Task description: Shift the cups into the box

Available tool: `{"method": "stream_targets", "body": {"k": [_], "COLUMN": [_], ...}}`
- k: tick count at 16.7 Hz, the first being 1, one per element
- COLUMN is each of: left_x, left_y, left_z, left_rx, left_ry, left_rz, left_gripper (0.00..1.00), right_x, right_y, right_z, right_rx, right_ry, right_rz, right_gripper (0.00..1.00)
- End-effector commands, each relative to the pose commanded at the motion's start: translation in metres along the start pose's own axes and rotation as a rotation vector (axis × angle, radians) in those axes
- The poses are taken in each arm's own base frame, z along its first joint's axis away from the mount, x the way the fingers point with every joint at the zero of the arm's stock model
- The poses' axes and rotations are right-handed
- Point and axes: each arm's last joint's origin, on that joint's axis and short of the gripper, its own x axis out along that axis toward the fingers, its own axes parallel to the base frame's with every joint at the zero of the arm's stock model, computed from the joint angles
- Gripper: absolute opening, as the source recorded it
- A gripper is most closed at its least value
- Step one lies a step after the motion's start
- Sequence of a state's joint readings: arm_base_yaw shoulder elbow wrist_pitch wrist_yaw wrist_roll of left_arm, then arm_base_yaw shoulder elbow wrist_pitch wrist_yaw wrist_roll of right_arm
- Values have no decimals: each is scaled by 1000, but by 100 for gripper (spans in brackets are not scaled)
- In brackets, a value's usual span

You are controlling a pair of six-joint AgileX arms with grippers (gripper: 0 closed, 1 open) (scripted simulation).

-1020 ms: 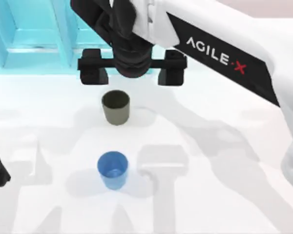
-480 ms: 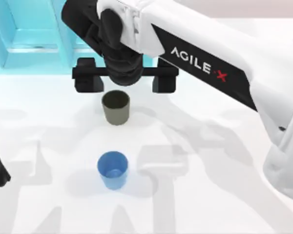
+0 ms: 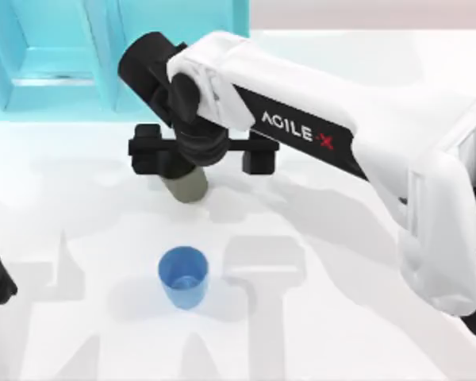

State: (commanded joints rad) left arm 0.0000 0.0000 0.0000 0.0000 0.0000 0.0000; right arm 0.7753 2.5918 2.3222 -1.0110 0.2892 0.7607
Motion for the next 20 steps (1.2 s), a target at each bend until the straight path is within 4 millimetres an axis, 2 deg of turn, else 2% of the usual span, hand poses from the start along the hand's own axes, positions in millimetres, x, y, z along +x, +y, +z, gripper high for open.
{"method": "stream_targets", "body": {"k": [1,5,18,20], "left_x": [0,0,0,0], "left_y": [0,0,0,0], "left_z": [0,0,0,0], "left_rx": [0,0,0,0], "left_ry": [0,0,0,0], "left_rz": [0,0,0,0], "left_gripper": [100,100,100,100], "right_x": [6,7,7,7], "right_y": [-1,-1,-1,-1], "right_z": [-1,-1,-1,-1], "right_rx": [-1,-1,-1,-1], "right_ry": [2,2,2,2], "right_rz": [-2,-2,-2,-2], "right_gripper": [100,100,2,0]}}
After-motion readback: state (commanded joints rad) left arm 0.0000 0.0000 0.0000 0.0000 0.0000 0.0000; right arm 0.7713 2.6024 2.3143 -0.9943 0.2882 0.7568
